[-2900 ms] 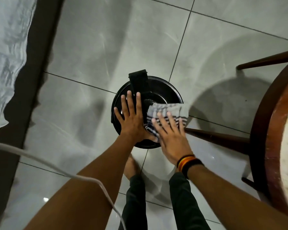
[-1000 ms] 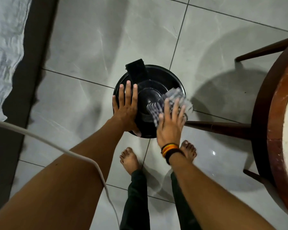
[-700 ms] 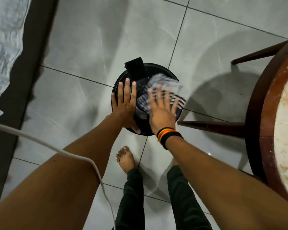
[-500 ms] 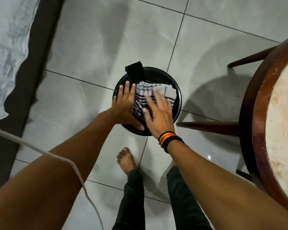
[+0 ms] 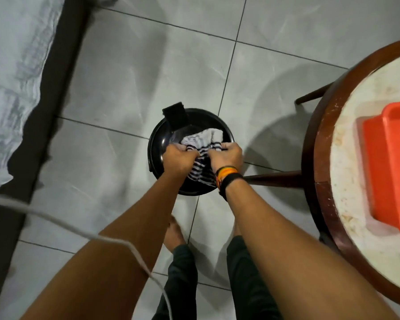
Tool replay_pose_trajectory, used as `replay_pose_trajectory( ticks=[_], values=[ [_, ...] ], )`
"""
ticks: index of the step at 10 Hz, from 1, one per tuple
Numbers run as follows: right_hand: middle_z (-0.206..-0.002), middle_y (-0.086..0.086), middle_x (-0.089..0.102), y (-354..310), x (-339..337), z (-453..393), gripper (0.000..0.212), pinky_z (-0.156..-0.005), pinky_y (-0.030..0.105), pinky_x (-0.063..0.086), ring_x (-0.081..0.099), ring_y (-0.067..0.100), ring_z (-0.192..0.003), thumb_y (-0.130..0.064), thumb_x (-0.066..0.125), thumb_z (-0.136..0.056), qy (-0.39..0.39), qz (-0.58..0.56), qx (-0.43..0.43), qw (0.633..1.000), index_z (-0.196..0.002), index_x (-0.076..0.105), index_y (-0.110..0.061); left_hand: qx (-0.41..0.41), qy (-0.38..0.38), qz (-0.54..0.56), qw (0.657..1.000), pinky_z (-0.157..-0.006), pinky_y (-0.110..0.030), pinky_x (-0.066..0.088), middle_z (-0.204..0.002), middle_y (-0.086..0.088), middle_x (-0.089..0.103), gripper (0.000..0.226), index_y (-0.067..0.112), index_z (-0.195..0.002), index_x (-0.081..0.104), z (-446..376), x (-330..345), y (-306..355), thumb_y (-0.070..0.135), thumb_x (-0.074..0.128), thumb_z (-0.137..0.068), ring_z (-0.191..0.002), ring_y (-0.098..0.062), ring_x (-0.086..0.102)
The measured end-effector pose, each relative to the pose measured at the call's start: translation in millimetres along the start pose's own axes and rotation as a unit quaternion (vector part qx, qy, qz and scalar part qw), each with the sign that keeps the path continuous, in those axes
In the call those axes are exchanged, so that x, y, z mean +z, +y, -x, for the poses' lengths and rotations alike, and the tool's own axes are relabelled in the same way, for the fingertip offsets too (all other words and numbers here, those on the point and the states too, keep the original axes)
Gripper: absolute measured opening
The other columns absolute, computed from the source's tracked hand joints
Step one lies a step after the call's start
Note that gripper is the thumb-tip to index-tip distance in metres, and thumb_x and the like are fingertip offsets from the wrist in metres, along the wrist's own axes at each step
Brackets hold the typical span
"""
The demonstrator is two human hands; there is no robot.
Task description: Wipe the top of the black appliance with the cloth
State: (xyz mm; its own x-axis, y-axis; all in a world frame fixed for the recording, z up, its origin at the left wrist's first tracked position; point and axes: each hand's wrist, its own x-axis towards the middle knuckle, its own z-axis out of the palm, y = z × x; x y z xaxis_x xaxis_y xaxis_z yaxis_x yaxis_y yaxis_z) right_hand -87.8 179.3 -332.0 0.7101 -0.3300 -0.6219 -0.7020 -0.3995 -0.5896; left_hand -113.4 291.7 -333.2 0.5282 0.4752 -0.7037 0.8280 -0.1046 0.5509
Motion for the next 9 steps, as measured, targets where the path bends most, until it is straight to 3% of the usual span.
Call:
replay_pose_trajectory(
  ticks=[1, 2, 3, 4, 5, 6, 7, 8, 9],
  values=[
    [-0.093, 0.009, 0.070, -4.5, -56.6, 32.3, 0.025, -0.081, 0.031, 0.055, 0.068, 0.026, -0.087, -0.013, 0.074, -0.069, 0.043, -0.067, -0.100, 0.992, -0.088, 0.062, -0.023, 0.058, -0.061, 0.122, 0.989, -0.071, -0.021, 0.062, -0.098, -0.011, 0.079, 0.018, 0.000, -0.110, 0.072, 62.9, -10.2, 31.8, 0.007, 0.072, -0.093, -0.087, -0.020, 0.076],
    [-0.093, 0.000, 0.069, -16.3, -151.3, 63.8, 0.035, -0.080, 0.018, 0.052, 0.066, 0.009, -0.084, -0.001, 0.074, -0.073, 0.068, -0.119, -0.150, 0.979, -0.095, 0.060, -0.024, 0.087, -0.134, 0.194, 0.968, -0.075, -0.022, 0.062, -0.107, -0.010, 0.079, 0.023, 0.006, -0.119, 0.067, 138.0, -1.5, 73.7, 0.005, 0.069, -0.097, -0.097, -0.022, 0.078],
    [-0.101, 0.007, 0.073, -36.0, -273.9, 82.7, 0.045, -0.084, 0.029, 0.057, 0.070, 0.015, -0.090, 0.007, 0.074, -0.078, 0.112, -0.187, -0.146, 0.965, -0.104, 0.060, -0.027, 0.105, -0.192, 0.216, 0.952, -0.077, -0.021, 0.062, -0.111, -0.009, 0.077, 0.028, 0.009, -0.122, 0.064, 221.3, 39.9, 136.4, 0.005, 0.072, -0.095, -0.098, -0.020, 0.077],
    [-0.101, 0.013, 0.073, -33.7, -360.7, 58.2, 0.046, -0.086, 0.042, 0.059, 0.072, 0.026, -0.088, 0.007, 0.074, -0.081, 0.157, -0.168, -0.131, 0.964, -0.108, 0.059, -0.027, 0.124, -0.198, 0.175, 0.957, -0.073, -0.015, 0.058, -0.098, 0.003, 0.071, 0.027, 0.018, -0.114, 0.059, 274.4, 102.9, 181.9, 0.007, 0.073, -0.094, -0.092, -0.017, 0.072],
    [-0.105, 0.011, 0.074, -16.8, -413.5, 20.9, 0.045, -0.092, 0.052, 0.058, 0.072, 0.030, -0.097, 0.002, 0.075, -0.080, 0.169, -0.096, -0.090, 0.977, -0.110, 0.060, -0.028, 0.124, -0.174, 0.076, 0.974, -0.086, -0.027, 0.057, -0.101, 0.005, 0.069, 0.025, 0.022, -0.111, 0.057, 299.3, 171.9, 200.8, 0.012, 0.072, -0.094, -0.101, -0.019, 0.071],
    [-0.106, 0.010, 0.073, 4.2, -424.4, -18.7, 0.044, -0.093, 0.047, 0.057, 0.070, 0.028, -0.098, 0.003, 0.073, -0.080, 0.118, -0.035, -0.083, 0.989, -0.115, 0.062, -0.021, 0.112, -0.146, -0.020, 0.983, -0.096, -0.034, 0.054, -0.118, -0.004, 0.073, 0.031, 0.023, -0.122, 0.060, 297.9, 212.8, 197.3, 0.012, 0.065, -0.093, -0.112, -0.028, 0.070],
    [-0.116, 0.015, 0.073, 15.4, -423.3, -34.8, 0.049, -0.095, 0.039, 0.053, 0.068, 0.033, -0.109, -0.003, 0.070, -0.082, 0.048, 0.064, -0.097, 0.992, -0.128, 0.059, -0.015, 0.208, -0.074, -0.126, 0.967, -0.098, -0.044, 0.056, -0.128, -0.008, 0.069, 0.042, 0.018, -0.137, 0.056, 304.1, 219.6, 190.5, 0.010, 0.054, -0.096, -0.116, -0.033, 0.067],
    [-0.148, 0.018, 0.052, 20.9, -415.6, -31.8, 0.053, -0.112, 0.042, 0.039, 0.048, 0.036, -0.137, -0.011, 0.059, -0.093, 0.078, 0.181, -0.129, 0.972, -0.144, 0.047, -0.012, 0.386, -0.047, -0.218, 0.895, -0.111, -0.043, 0.050, -0.151, -0.008, 0.053, 0.049, 0.016, -0.155, 0.040, 307.5, 205.9, 184.3, 0.022, 0.042, -0.107, -0.134, -0.027, 0.056],
    [-0.169, 0.015, 0.016, -12.8, -402.9, -11.8, 0.055, -0.127, 0.046, 0.015, 0.014, 0.033, -0.156, -0.019, 0.042, -0.102, 0.140, 0.233, -0.249, 0.929, -0.155, 0.030, -0.011, 0.502, -0.018, -0.278, 0.819, -0.131, -0.044, 0.019, -0.174, -0.011, 0.017, 0.058, 0.013, -0.166, 0.018, 284.3, 184.5, 195.4, 0.028, 0.031, -0.112, -0.161, -0.023, 0.017]
  ],
)
